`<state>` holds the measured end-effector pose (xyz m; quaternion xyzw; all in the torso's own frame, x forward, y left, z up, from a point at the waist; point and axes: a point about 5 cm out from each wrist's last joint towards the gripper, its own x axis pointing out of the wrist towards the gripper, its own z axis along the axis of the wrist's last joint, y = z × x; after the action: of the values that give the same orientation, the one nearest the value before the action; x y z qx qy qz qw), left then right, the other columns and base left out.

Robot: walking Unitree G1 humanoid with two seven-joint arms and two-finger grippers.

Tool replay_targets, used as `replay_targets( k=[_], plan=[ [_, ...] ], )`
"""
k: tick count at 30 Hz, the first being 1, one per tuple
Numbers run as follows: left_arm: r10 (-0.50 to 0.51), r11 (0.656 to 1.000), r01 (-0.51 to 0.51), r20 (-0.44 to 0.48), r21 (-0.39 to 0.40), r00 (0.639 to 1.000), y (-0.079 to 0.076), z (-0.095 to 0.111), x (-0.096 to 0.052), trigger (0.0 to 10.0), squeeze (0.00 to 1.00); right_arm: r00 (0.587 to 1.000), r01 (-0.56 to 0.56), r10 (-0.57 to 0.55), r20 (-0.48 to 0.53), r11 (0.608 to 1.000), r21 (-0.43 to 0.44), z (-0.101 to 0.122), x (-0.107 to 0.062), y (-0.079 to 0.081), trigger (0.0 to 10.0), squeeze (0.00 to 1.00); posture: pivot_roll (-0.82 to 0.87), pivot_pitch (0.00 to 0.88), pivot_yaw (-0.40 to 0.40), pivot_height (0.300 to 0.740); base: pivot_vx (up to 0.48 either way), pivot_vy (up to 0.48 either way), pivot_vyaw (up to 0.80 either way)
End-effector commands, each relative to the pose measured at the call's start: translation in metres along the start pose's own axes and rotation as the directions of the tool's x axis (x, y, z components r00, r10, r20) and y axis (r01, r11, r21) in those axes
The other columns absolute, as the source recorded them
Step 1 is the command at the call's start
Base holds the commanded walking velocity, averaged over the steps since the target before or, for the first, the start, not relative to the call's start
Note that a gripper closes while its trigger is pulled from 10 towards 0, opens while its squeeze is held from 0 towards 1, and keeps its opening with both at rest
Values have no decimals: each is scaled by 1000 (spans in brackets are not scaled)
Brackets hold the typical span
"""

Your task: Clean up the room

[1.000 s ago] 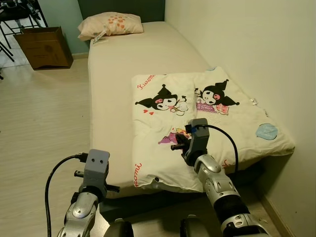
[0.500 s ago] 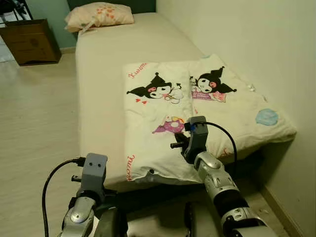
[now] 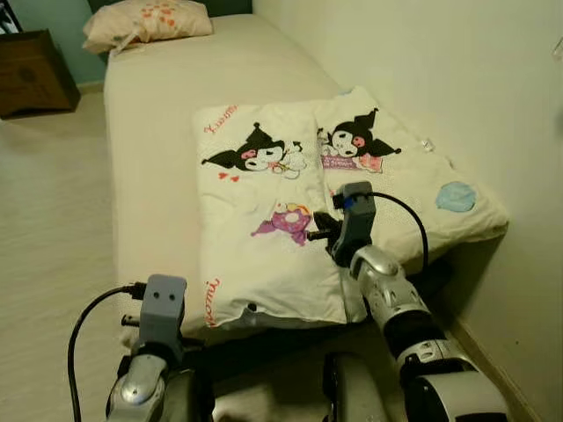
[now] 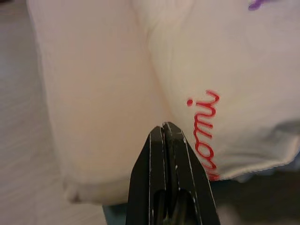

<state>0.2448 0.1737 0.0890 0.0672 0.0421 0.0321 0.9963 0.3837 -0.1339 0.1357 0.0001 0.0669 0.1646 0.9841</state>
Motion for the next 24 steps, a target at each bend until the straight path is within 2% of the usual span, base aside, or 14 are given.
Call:
replay_targets(
  k=[1,3,4,6,7,8,10,11,12,13,15,18,21,24],
  plan=[
    [14,1000,-13,46,-21,999,6,7,-4,10000,0,1000,12,-13,-27,999,-32,-2,1,-4,10000,0,-28,217,-35,572,0,0,0],
    [-13,999,16,91,-35,996,7,14,-6,10000,0,999,41,-41,-26,999,-10,1,0,-12,10000,0,-19,223,-39,572,0,0,0],
    [-30,998,36,110,-51,993,8,17,-7,10000,0,998,56,-55,-12,998,23,4,0,-17,10000,380,-19,223,-39,572,0,0,0],
    [-41,997,49,122,-62,992,8,19,-8,10000,0,998,65,-65,-2,997,47,6,0,-20,10000,380,-19,223,-39,572,0,0,0],
    [-54,995,65,135,-77,989,8,22,-10,10000,0,997,80,-82,13,993,86,9,-1,-24,10000,1000,-8,230,-40,572,0,0,0],
    [-54,995,65,135,-77,989,8,22,-10,10000,0,997,80,-82,13,993,86,9,-1,-24,10000,1000,-8,230,-40,572,0,0,0],
    [-106,991,117,161,-63,981,9,27,-14,10000,0,991,113,-124,45,972,208,14,-3,-35,10000,1000,-7,233,-39,572,0,0,0],
    [-106,991,117,161,-63,981,9,27,-14,10000,0,991,113,-124,45,972,208,14,-3,-35,10000,1000,-7,233,-39,572,0,0,0],
    [-126,987,141,176,-77,976,11,31,-17,10000,0,990,114,-137,45,934,338,13,-4,-40,10000,1000,5,242,-32,572,0,0,0],
    [-126,987,141,176,-77,976,11,31,-17,10000,0,990,114,-137,45,934,338,13,-4,-40,10000,1000,5,242,-32,572,0,0,0],
    [-143,985,159,196,-73,970,15,37,-18,10000,0,997,66,-82,14,880,471,2,-4,-35,10000,1000,14,249,-28,572,0,0,0],
    [-147,985,161,201,-56,968,17,40,-18,10000,0,998,49,-59,3,862,505,-2,-4,-32,10000,1000,30,257,-25,572,0,0,0],
    [-151,985,165,202,-52,968,20,41,-19,10000,0,999,44,-49,-5,860,509,-6,-4,-31,10000,1000,40,260,-24,572,0,0,0],
    [-159,985,169,199,-36,967,24,44,-23,10000,0,999,50,-48,-17,886,460,-10,-5,-30,10000,1000,68,273,-21,572,0,0,0]
  ],
)
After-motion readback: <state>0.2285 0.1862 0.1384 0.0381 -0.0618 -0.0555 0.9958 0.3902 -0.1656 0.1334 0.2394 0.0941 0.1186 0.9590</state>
